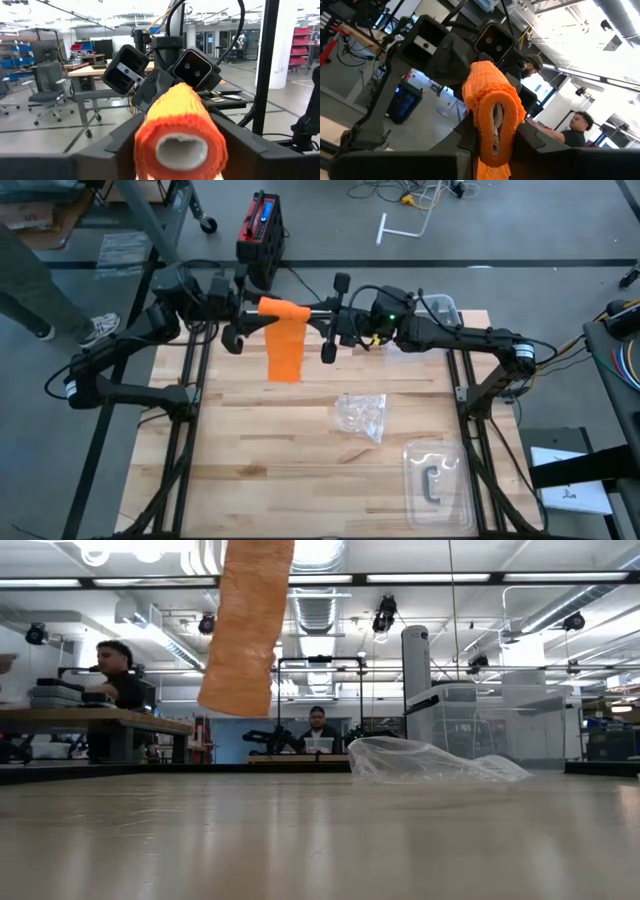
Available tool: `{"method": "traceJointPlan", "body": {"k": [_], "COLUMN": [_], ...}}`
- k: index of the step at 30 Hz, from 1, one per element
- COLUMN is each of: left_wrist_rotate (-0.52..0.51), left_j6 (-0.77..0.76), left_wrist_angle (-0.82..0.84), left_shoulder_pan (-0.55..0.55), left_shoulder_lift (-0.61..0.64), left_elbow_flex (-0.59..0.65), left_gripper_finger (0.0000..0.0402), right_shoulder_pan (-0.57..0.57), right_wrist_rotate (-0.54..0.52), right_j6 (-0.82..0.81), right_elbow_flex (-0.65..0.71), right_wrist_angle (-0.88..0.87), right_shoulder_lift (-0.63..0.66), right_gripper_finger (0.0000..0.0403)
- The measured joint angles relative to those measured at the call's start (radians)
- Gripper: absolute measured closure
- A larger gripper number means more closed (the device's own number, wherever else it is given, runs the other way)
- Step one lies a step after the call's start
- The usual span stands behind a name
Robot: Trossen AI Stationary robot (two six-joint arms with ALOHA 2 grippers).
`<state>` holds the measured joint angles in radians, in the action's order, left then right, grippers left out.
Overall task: Roll bandage
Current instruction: Roll the orange bandage
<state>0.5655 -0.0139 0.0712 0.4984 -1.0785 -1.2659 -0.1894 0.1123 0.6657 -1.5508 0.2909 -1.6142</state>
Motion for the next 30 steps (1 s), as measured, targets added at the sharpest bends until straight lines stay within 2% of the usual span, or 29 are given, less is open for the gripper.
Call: {"method": "traceJointPlan", "body": {"k": [7,17,23,27,30], "left_wrist_rotate": [0.002,0.023,0.001,-0.033,-0.042], "left_j6": [-0.01,0.072,0.193,0.3,0.398], "left_wrist_angle": [-0.001,0.006,0.0,-0.012,-0.022], "left_shoulder_pan": [0.0,0.001,0.0,0.0,0.0], "left_shoulder_lift": [-0.01,-0.009,-0.006,-0.004,-0.004], "left_elbow_flex": [0.0,0.0,0.0,0.0,0.0], "left_gripper_finger": [0.0261,0.0287,0.0321,0.0325,0.0325], "right_shoulder_pan": [0.0,0.0,0.0,-0.002,-0.014], "right_wrist_rotate": [-0.001,0.0,0.0,-0.002,0.0], "right_j6": [0.001,-0.055,-0.25,-0.452,-0.555], "right_elbow_flex": [0.0,0.0,0.001,-0.022,-0.064], "right_wrist_angle": [-0.006,-0.023,-0.027,-0.055,-0.143], "right_shoulder_lift": [0.0,0.0,0.005,0.014,0.015], "right_gripper_finger": [0.0345,0.0302,0.0239,0.0193,0.0165]}}
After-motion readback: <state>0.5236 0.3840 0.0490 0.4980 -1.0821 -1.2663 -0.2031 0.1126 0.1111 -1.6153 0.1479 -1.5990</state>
